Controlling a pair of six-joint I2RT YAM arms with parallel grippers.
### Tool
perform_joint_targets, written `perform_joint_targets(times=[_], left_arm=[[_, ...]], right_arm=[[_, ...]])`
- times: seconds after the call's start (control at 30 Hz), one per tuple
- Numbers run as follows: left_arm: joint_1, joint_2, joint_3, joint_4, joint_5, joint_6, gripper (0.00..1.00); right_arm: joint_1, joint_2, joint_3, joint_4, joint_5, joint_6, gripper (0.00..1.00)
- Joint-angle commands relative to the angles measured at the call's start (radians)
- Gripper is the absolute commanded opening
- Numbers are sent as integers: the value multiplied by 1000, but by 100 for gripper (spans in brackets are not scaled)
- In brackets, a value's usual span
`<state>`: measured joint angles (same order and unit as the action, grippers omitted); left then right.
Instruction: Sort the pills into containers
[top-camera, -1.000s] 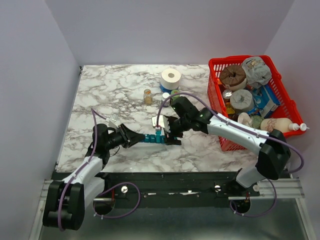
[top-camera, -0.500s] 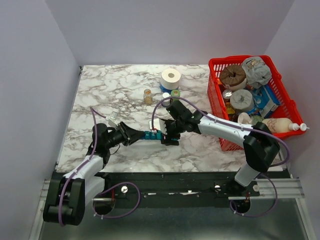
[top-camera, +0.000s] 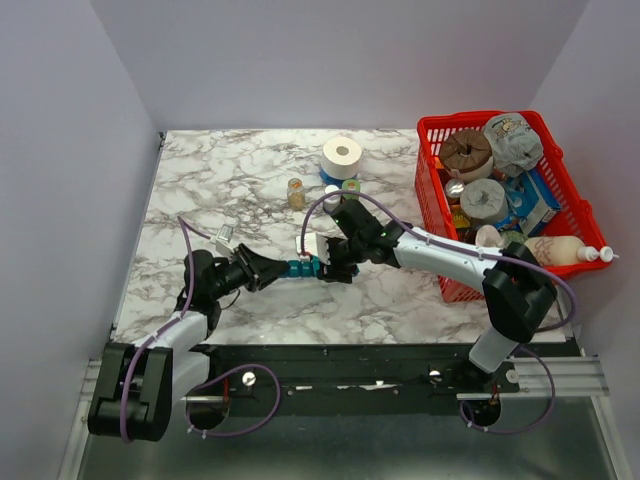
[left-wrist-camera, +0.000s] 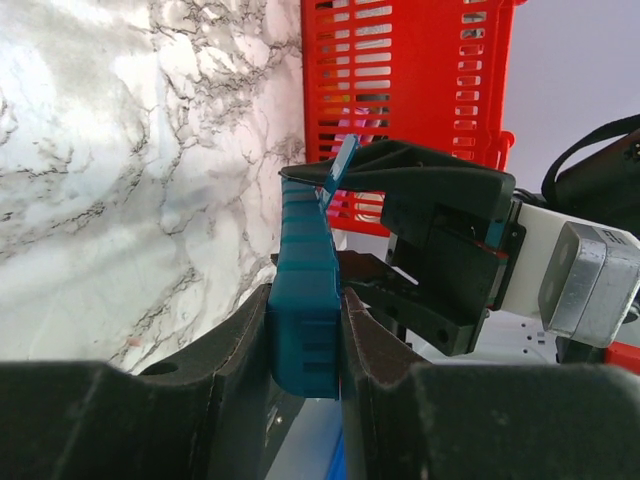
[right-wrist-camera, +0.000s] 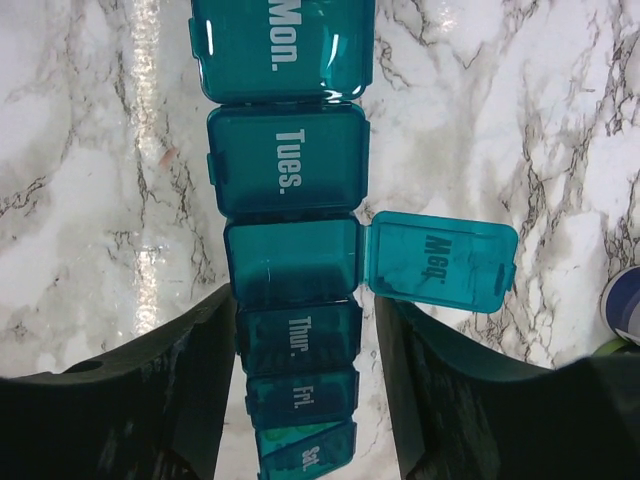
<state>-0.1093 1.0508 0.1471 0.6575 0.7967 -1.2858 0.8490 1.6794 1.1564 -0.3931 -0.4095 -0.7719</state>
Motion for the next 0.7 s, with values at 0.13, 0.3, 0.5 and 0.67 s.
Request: perform_joint_targets(times=[0.13,0.3,0.5,0.67], left_arm=[[14,14,-20,122,-4,-49,0],[16,6,-12,38,-36,-1,0],[19,-34,25,-163,-70,85,47],[29,-130,94,-431,-189,260,80]], right_arm=[[2,25,3,46,12,8,51],[2,29,0,65,50,8,46],[2,48,3,74,93,8,45],[-1,80,3,73,143,0,45]])
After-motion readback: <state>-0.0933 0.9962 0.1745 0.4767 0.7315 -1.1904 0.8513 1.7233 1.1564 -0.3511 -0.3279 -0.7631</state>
